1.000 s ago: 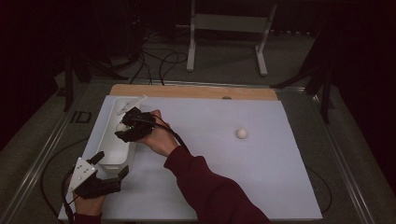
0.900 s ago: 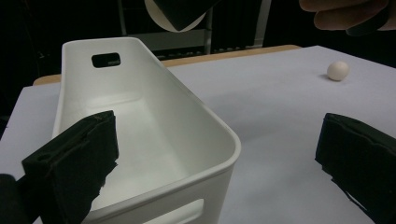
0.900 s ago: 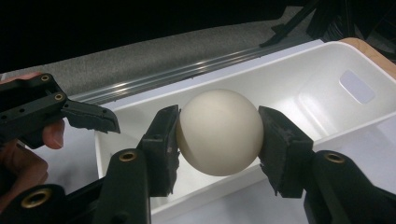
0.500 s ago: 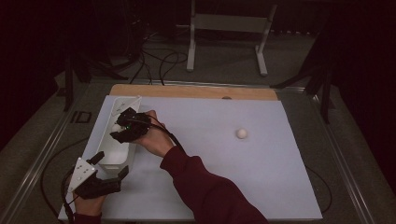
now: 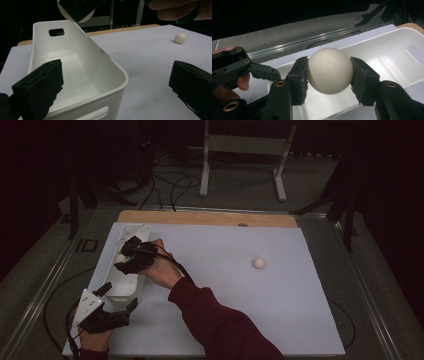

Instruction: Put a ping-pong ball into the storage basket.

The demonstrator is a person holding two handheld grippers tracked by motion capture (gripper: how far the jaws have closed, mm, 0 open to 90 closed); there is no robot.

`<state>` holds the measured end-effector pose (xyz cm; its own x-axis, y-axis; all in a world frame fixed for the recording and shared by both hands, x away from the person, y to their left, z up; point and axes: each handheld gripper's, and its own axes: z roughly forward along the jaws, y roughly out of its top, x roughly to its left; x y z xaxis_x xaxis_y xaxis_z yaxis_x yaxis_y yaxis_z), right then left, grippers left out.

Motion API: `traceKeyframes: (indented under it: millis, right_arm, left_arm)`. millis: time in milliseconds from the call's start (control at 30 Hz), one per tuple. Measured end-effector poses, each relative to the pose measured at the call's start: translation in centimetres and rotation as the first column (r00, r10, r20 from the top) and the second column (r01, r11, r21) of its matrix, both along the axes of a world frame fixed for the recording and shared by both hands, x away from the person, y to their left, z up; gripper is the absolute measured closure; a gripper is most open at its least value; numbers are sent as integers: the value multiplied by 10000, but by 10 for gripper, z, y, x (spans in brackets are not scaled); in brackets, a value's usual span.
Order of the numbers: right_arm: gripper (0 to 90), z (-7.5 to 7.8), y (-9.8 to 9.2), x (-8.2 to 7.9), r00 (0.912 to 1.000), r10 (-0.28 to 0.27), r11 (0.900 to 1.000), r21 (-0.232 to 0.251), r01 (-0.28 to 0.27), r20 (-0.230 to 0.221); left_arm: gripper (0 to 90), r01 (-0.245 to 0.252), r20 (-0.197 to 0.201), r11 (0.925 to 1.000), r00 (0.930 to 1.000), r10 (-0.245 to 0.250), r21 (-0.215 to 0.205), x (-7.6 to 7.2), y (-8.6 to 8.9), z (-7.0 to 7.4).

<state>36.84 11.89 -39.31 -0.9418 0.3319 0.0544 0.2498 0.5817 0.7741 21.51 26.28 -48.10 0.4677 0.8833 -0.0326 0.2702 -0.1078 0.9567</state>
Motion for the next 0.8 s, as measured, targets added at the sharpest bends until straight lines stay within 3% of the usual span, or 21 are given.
traceKeyframes:
  millis: [433, 533, 600, 633, 800]
  right_arm:
    - [494, -2, 4, -1, 9998, 143, 9999, 30, -143, -142]
    - [289, -2, 4, -1, 9985, 351, 9991, 266, -340, -420]
    - [289, -2, 4, -1, 9985, 329, 9991, 282, -317, -429]
    - [123, -2, 4, -1, 9987, 77, 9993, 359, -58, -512]
    - [96, -1, 0, 0, 9983, -99, 9985, 538, 130, -573]
  left_arm:
    - [1, -2, -4, 10000, 10000, 2, -6, 0, 0, 0]
    - [1, -4, -3, 10000, 10000, 4, -7, 0, 0, 0]
    - [1, -4, -3, 10000, 10000, 4, -7, 0, 0, 0]
    - [1, -8, -11, 10000, 10000, 8, -12, 0, 0, 0]
    - [2, -10, -7, 10000, 10000, 10, -2, 0, 0, 0]
